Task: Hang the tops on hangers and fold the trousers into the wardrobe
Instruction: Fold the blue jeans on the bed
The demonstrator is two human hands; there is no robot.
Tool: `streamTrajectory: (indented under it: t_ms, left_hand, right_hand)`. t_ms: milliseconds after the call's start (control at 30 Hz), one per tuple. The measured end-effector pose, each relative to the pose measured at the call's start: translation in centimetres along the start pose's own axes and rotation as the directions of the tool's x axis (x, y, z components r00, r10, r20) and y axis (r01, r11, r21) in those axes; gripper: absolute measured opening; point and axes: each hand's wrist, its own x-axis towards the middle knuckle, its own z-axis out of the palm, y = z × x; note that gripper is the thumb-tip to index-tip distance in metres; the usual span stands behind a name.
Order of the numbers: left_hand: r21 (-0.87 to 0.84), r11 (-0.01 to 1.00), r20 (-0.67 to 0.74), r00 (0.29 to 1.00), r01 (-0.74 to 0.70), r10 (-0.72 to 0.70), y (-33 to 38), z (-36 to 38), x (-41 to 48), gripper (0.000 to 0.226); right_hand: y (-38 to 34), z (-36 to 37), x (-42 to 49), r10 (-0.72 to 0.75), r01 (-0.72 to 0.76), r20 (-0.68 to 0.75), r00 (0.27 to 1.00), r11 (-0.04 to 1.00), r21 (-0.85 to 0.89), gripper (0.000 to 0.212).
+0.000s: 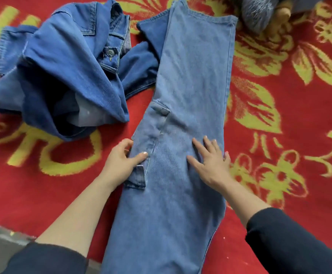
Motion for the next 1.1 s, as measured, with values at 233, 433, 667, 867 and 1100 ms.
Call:
streamTrajectory:
  t_ms: [233, 433, 667, 867, 1100]
  left_hand:
    - [-0.198, 0.92, 0.111, 0.94, 0.338, -0.322, -4.6, -1.4, -7.4, 0.069]
    - [0.004, 0.965, 0.207, 0.944, 0.262, -0.257, -13.4, -1.7, -17.7, 0.022]
    - [0.08, 0.957, 0.309, 0.906, 0.279, -0.29, -17.3, -2.5, -23.0, 0.025]
    - [0.133, 0.968, 0.333, 0.91, 0.214, -0.247, -15.8, -2.9, -24.6, 0.02]
    - [0.286, 0.905, 0.361, 0.839, 0.315, -0.406, -14.7, -3.8, -30.7, 0.014]
  right_hand:
    - [3.2, 5.9, -13.5, 0.401, -0.312, -0.186, 0.897, 0.873, 0.375, 0.079]
    - [2.2, 13.9, -23.0, 0.521, -0.396, 0.084, 0.849, 0.523, 0.755, 0.03]
    - [1.8, 18.4, -28.8, 0.31, -0.408, 0.31, 0.899, 0.333, 0.85, 0.026]
    - [1.3, 19.0, -31.5, 0.251, -0.387, 0.321, 0.913, 0.293, 0.874, 0.019]
    - [1.5, 19.1, -37.7, 0.169, -0.509, 0.481, 0.861, 0.257, 0.821, 0.018]
